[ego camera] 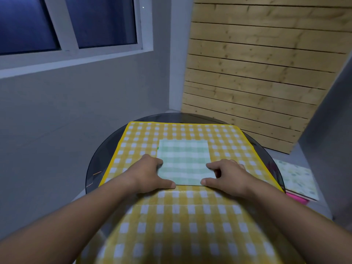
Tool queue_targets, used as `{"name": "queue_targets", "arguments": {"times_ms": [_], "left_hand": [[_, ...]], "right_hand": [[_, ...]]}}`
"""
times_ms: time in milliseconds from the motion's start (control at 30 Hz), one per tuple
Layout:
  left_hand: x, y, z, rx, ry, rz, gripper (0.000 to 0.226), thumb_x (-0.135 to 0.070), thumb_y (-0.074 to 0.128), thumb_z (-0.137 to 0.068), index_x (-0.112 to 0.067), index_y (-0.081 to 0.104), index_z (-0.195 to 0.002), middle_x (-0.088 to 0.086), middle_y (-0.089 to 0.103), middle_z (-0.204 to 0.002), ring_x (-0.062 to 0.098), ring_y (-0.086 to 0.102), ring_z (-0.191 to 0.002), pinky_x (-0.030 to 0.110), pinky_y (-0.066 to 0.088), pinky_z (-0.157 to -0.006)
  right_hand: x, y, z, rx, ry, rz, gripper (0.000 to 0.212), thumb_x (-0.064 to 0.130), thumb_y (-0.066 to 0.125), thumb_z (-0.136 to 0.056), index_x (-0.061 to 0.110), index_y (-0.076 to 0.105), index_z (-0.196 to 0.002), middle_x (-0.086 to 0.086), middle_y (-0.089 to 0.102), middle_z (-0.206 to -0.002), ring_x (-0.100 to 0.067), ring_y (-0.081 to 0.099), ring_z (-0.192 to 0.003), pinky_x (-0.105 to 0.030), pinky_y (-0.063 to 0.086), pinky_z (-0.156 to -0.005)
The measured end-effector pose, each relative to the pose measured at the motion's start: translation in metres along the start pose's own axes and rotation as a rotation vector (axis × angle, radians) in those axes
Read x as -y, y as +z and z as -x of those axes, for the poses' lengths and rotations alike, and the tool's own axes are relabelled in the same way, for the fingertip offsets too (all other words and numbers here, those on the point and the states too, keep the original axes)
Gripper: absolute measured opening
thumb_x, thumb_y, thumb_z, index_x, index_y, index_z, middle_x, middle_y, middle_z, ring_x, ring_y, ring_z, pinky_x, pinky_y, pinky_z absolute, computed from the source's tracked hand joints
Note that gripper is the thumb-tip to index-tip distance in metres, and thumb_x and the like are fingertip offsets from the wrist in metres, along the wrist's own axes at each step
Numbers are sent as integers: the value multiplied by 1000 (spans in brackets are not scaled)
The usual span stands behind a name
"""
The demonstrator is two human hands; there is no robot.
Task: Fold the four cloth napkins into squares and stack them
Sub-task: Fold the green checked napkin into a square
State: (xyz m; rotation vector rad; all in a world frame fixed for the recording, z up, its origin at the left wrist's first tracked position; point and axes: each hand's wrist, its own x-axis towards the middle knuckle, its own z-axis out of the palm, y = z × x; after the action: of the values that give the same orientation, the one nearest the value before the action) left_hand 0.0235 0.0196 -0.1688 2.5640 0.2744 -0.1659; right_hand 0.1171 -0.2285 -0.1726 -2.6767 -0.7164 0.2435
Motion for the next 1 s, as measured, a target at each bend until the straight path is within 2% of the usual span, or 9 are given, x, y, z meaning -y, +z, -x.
{"name": "queue_targets", "arguments": {"times_ms": [67, 133, 233, 300, 400, 533, 633, 733, 1000], "left_hand": [[-4, 0, 2, -25, -19, -203, 58, -74, 74, -60, -23, 58, -84, -3, 50, -98, 16, 55, -85, 33, 50, -73], [-10, 0, 4, -45, -10, -364, 72, -80, 67, -64, -27, 59, -112, -1, 46, -122, 20, 47, -114, 36, 45, -96], [-14, 6, -2, -59, 81, -330, 94, -81, 45, -81, -24, 27, -154, 9, 10, -164, 26, 7, -152, 38, 15, -123], [-13, 15, -6, -31, 156, -359, 88, -74, 29, -92, -23, 2, -159, 6, -15, -166, 21, -18, -152, 37, -4, -124], [-7, 31, -10, 29, 205, -457, 81, -69, 16, -96, -22, -9, -158, 6, -22, -164, 19, -27, -149, 39, -8, -124], [-2, 38, -9, 80, 217, -521, 77, -66, 10, -97, -23, -13, -157, 6, -25, -163, 20, -30, -147, 39, -11, -123], [-2, 39, -11, 76, 218, -540, 78, -65, 9, -98, -21, -12, -157, 6, -23, -163, 20, -28, -148, 39, -11, -123], [-3, 39, -12, 94, 214, -546, 79, -65, 9, -97, -18, -12, -157, 7, -23, -163, 21, -28, -148, 39, -10, -124], [2, 37, -13, 96, 189, -557, 88, -72, 4, -92, -14, -16, -156, 4, -23, -163, 17, -26, -149, 40, -5, -125]], "right_hand": [[0, -1, 1, 32, 0, 38, 69, 68, 63, -78, 23, 58, -131, 3, 61, -109, -20, 45, -113, -33, 26, -93], [0, -1, 0, 66, 9, 71, 74, 70, 62, -78, 33, 48, -140, 4, 53, -130, -23, 37, -127, -36, 24, -102], [1, 0, 0, 72, 21, 93, 78, 71, 61, -77, 37, 42, -144, 4, 46, -138, -22, 32, -132, -38, 22, -108], [2, 0, 0, 73, 22, 90, 80, 72, 62, -76, 37, 41, -145, 4, 46, -139, -22, 31, -133, -38, 22, -108], [3, -3, 0, 115, 27, 133, 80, 72, 61, -76, 38, 39, -146, 2, 43, -141, -23, 31, -134, -39, 23, -109], [12, -7, -2, 33, -34, 183, 63, 65, 49, -88, 37, 42, -144, -3, 25, -156, -23, 16, -145, -41, 14, -114], [25, 7, -8, 18, -197, 187, 56, 48, 28, -102, 31, 21, -155, 2, -3, -166, -18, -9, -152, -39, -3, -120], [30, 32, -12, 110, -292, 251, 57, 43, 17, -104, 26, 5, -157, 4, -11, -165, -14, -19, -150, -39, -11, -122], [-5, 24, -9, 164, -138, 317, 64, 53, 6, -101, 24, -11, -156, 9, -21, -162, -11, -23, -148, -43, -12, -122]]}}
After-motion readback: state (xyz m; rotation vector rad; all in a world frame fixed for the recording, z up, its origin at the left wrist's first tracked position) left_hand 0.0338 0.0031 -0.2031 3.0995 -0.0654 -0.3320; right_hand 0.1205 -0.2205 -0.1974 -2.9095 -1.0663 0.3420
